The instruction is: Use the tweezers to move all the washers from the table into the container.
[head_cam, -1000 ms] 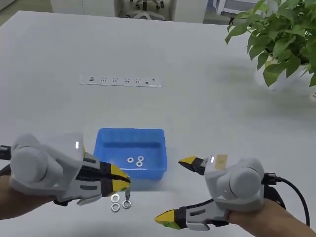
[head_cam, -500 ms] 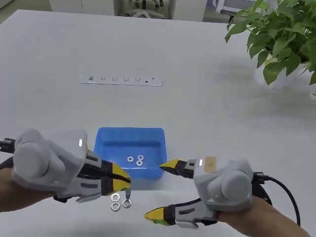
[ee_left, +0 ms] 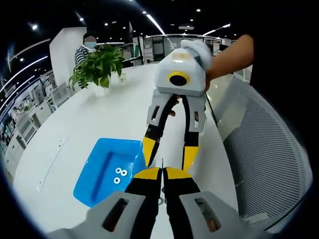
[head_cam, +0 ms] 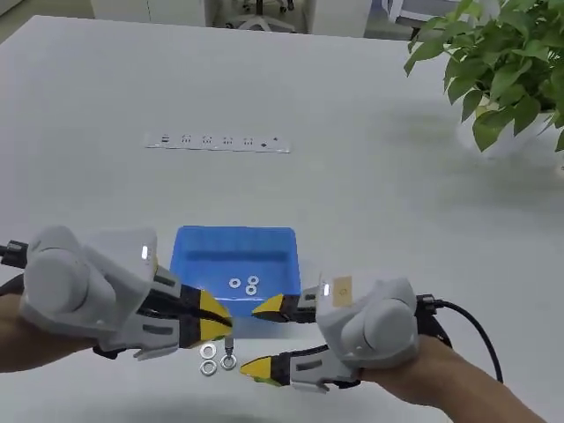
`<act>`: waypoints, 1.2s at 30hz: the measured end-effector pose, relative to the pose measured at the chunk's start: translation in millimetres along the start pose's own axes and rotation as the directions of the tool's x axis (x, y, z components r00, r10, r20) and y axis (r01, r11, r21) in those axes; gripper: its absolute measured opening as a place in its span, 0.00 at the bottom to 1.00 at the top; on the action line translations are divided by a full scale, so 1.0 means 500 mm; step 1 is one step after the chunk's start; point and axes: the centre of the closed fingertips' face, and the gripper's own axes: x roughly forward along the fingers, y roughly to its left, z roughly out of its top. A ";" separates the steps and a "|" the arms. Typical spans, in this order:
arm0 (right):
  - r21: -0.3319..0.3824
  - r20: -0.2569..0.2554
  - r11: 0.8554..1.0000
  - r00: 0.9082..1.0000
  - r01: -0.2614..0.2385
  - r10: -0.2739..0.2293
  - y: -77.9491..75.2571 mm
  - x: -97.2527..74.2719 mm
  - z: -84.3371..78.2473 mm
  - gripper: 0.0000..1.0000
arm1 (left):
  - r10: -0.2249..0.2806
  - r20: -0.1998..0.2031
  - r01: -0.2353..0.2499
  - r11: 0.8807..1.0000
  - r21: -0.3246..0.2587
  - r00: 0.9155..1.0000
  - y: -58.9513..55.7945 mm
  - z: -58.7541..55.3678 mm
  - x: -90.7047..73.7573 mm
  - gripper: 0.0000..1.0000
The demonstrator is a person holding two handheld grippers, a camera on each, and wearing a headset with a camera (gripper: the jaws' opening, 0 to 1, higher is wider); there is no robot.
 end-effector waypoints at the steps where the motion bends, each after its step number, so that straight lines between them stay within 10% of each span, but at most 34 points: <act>1: 0.000 -0.001 1.000 1.000 -0.007 0.007 0.001 0.004 0.000 0.32 | 0.000 0.000 0.000 1.000 0.000 1.000 0.000 0.000 0.000 0.05; 36: -0.133 -0.083 0.989 0.995 -0.070 0.060 0.007 0.066 -0.009 0.10 | -0.016 -0.006 0.016 1.000 0.009 1.000 0.002 -0.013 -0.008 0.05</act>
